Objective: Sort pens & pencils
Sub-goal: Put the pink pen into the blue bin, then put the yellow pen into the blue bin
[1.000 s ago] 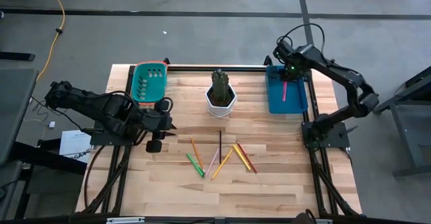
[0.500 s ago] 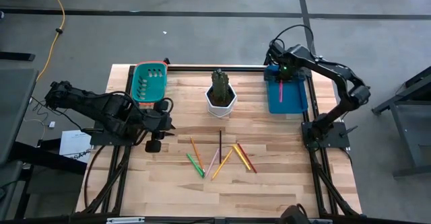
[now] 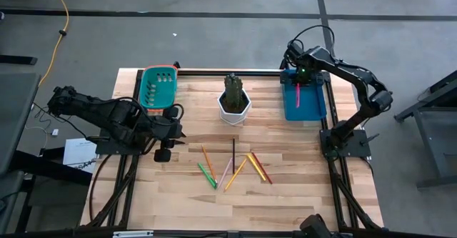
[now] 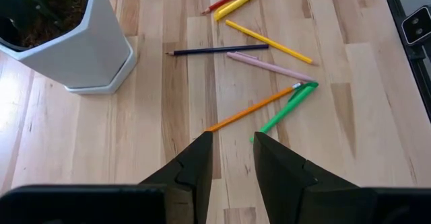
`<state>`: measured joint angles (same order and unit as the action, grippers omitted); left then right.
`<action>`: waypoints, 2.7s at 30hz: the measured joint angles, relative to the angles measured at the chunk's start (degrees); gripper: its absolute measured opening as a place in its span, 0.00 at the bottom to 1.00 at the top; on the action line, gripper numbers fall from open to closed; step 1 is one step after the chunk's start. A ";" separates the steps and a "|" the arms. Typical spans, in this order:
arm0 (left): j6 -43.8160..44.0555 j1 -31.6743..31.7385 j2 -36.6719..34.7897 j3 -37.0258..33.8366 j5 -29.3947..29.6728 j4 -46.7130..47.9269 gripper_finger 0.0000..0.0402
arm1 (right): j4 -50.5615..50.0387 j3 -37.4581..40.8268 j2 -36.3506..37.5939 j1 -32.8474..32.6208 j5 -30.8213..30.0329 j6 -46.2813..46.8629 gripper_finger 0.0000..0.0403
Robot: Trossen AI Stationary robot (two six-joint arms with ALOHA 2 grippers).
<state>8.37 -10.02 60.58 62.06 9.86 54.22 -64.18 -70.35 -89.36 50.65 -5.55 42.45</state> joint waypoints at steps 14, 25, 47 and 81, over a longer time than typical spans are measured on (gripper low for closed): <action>0.01 0.00 0.00 0.00 0.01 -0.09 0.24 | 1.20 0.00 0.00 -0.69 2.41 -2.71 0.27; 1.03 -0.11 0.02 0.00 -1.01 -0.13 0.24 | 2.21 0.00 2.88 -9.02 7.99 -7.89 0.27; 4.57 -0.11 0.02 0.00 -3.64 -1.25 0.24 | 5.66 0.00 14.46 -49.72 2.08 15.79 0.27; 20.20 -15.01 6.55 0.08 -0.13 -13.96 0.24 | 17.02 -4.63 -8.82 -74.75 -1.37 37.06 0.27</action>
<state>28.57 -25.03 67.13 62.14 9.73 40.25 -47.16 -74.97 -98.19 -24.10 -6.92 79.50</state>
